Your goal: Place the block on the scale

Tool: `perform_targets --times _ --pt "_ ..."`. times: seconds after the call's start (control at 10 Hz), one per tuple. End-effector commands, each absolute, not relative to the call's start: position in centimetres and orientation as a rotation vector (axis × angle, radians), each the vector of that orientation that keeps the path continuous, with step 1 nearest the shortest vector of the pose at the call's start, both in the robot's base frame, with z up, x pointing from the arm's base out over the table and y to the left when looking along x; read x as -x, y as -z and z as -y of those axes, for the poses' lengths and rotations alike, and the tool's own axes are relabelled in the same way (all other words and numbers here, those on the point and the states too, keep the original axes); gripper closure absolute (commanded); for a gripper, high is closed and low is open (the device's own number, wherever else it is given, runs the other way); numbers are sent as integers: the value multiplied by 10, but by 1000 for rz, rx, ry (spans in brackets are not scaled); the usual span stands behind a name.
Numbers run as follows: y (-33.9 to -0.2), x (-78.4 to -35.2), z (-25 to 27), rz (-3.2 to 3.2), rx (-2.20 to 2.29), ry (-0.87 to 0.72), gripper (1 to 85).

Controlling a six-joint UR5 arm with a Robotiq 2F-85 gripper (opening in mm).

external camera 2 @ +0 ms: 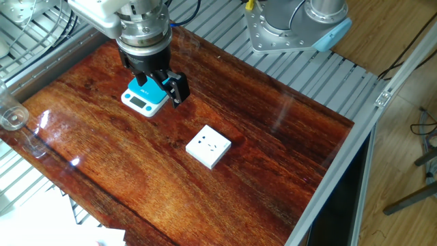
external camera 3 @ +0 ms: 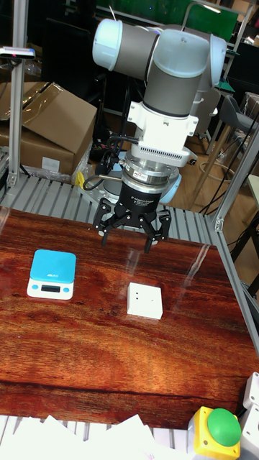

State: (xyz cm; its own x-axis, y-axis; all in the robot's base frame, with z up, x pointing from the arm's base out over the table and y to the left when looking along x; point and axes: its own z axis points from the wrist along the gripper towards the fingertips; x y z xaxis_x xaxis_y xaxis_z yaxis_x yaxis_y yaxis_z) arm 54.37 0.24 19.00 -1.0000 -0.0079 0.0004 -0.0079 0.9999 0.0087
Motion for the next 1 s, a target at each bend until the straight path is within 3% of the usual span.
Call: perform_targets --times 0.0,0.9 --pt "-191 -543 -27 3135 44 151 847" --pt "-185 -539 -35 3119 84 152 847"
